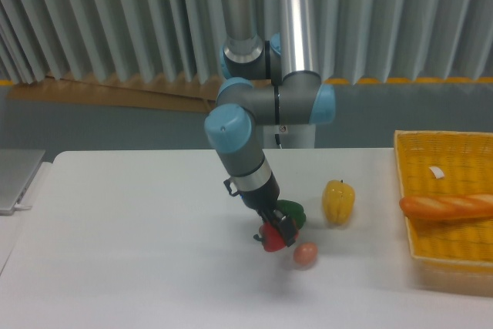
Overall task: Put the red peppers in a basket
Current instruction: 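Lift the red pepper and carry it over the yellow basket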
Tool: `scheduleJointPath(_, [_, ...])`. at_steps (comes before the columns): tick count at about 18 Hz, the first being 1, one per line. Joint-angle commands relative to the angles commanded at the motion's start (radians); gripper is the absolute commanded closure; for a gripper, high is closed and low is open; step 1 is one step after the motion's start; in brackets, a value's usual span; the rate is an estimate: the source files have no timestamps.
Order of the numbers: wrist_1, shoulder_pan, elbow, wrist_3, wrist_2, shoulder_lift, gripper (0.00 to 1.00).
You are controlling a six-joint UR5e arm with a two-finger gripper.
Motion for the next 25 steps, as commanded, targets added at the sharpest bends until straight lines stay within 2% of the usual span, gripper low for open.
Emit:
scheduleJointPath(2, [-0.023,0.035,0.0,0.023,-0.038,0.031,0.7])
scheduleJointPath(6, [-0.086,0.112,-0.002,0.194,-0.058,0.08,0.7])
scheduleJointPath(8, [-0.098,0.137,0.0,0.245,-0.058,0.086,0.7])
scheduleJointPath(14, [-0.112,0.202,0.0,0.382,-0.058,0.095,0.7])
scheduleJointPath(25, [-0.109,0.388,-0.041,0.837,-0.115,0.114,0.7])
